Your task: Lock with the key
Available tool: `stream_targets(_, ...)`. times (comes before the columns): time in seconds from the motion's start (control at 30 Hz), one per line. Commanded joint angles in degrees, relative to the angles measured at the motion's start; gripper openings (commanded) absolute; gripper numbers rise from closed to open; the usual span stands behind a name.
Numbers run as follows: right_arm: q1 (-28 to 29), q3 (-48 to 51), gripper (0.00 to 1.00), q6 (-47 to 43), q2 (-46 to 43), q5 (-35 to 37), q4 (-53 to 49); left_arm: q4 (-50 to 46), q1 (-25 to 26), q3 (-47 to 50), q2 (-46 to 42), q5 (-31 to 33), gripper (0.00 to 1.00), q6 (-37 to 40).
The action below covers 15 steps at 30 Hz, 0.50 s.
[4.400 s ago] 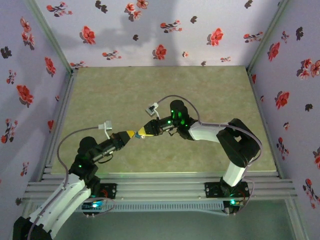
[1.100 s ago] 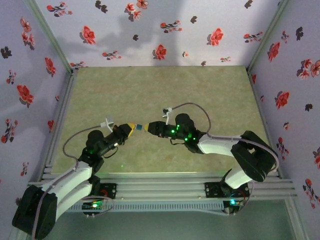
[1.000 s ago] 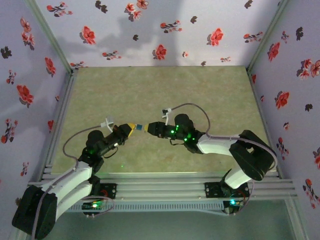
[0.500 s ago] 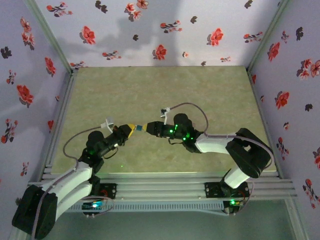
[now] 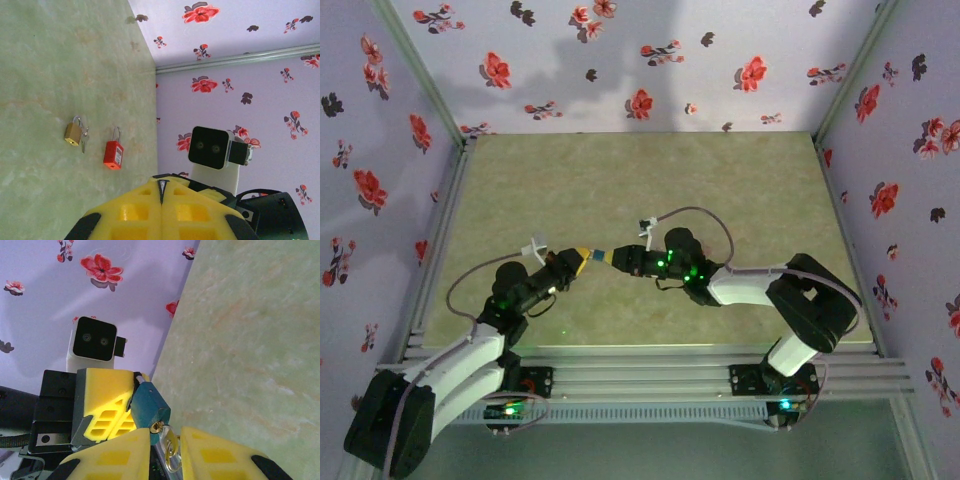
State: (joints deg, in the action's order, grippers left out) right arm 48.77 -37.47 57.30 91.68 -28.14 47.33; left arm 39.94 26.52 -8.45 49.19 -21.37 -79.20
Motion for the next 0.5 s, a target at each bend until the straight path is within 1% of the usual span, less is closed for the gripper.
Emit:
stream_targets(0.0, 0.5, -1.4, 0.21, 0.1, 0.6, -1.0, 3.1, 3.1, 0.5, 0.3, 0.4, 0.7, 0.0, -0.3)
stream_targets(0.47, 0.5, -1.1, 0.12, 0.0, 0.7, -0.6, 3.5, 3.1, 0.5, 0.3, 0.4, 0.8, 0.0, -0.1)
